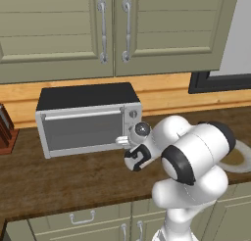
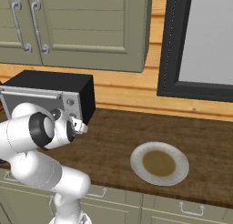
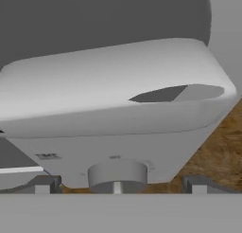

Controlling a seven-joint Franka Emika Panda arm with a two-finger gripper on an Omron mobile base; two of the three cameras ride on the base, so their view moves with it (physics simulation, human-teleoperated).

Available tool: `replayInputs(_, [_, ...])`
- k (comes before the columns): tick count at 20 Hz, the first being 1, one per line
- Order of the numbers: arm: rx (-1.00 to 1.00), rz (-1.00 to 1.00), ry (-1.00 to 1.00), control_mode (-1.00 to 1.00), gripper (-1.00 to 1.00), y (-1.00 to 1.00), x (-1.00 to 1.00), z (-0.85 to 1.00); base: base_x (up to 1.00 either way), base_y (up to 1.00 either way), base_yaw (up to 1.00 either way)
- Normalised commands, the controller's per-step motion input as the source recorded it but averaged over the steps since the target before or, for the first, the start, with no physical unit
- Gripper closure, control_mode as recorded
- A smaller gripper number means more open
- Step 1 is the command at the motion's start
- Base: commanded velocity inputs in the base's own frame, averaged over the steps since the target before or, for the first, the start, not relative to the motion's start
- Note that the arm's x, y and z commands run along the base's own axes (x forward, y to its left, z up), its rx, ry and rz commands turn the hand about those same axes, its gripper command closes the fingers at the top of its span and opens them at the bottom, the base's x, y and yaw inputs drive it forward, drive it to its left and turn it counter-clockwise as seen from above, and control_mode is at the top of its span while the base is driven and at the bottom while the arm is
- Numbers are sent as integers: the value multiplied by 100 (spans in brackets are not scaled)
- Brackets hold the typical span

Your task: Pick up the kebab skewer and baguette bread, and place them inside the toaster oven. Close the toaster oven door and start by setting the timer.

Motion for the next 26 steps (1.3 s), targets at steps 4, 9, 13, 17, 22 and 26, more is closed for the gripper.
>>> replayInputs(4, [0,0,0,-100,-100,0,0,-1,0,0,0])
replayInputs(9, [0,0,0,-100,100,0,0,0,0,0,0])
replayInputs(13, [0,0,1,-100,100,0,0,0,0,0,0])
replayInputs(17, [0,0,0,-100,100,0,0,0,0,0,0])
replayInputs(22, [5,0,1,-100,100,-9,0,0,0,0,0])
replayInputs(26, [12,0,0,-100,100,-27,0,-4,0,0,0])
